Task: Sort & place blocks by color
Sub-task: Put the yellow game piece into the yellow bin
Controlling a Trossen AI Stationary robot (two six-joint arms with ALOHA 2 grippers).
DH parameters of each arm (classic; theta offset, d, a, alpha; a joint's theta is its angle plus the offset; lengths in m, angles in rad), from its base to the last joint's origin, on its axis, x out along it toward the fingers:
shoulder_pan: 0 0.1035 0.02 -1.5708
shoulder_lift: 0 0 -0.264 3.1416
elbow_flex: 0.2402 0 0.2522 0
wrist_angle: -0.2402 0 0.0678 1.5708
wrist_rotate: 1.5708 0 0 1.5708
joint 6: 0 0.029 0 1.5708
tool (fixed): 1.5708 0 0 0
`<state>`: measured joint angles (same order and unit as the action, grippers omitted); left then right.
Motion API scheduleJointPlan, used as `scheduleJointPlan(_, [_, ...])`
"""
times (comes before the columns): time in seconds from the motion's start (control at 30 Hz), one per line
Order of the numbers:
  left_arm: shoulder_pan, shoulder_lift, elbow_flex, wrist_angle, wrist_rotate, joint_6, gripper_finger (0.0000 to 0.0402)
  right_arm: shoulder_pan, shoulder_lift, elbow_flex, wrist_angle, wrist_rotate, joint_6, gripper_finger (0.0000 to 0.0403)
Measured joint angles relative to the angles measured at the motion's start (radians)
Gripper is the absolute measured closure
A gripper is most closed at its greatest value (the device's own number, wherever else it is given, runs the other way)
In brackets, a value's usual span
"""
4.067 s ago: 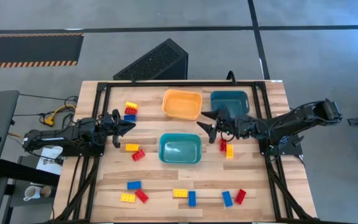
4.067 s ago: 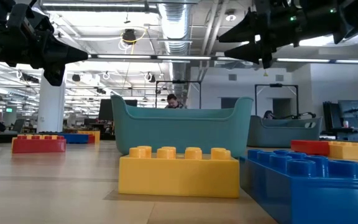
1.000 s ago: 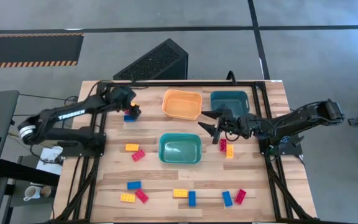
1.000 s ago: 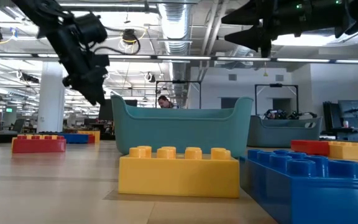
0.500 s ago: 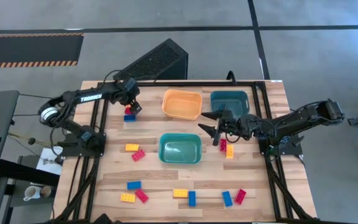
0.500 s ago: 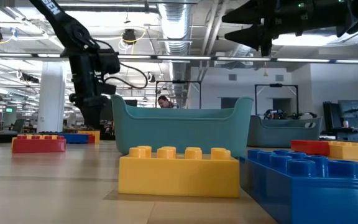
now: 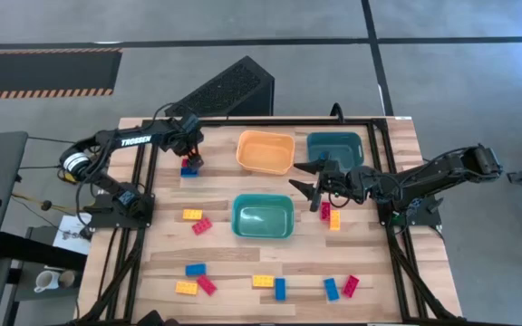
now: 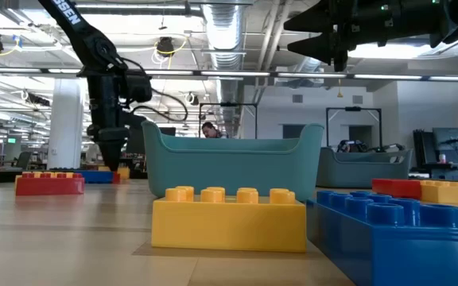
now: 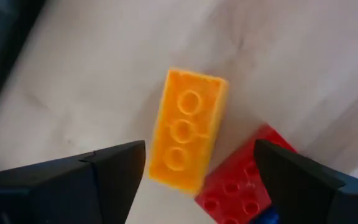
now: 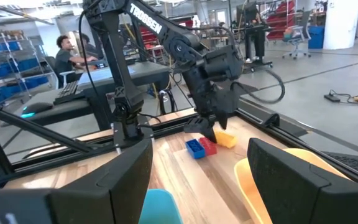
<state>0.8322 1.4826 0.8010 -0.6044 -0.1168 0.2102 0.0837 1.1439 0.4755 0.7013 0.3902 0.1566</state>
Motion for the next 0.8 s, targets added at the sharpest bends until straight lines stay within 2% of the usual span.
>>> scheduleJointPlan(0.33, [0.002,-0.036,0.001,0.01,-0.035,0.022,0.0113,0.0,0.0,0.0,-0.015,0.0,0.0,0.0117])
scheduleJointPlan(0.8, [0.046,0.094,0.009,0.096,-0.021,0.014,0.0118,0.0,0.0,0.0,-0.014,0.0,0.001,0.0117])
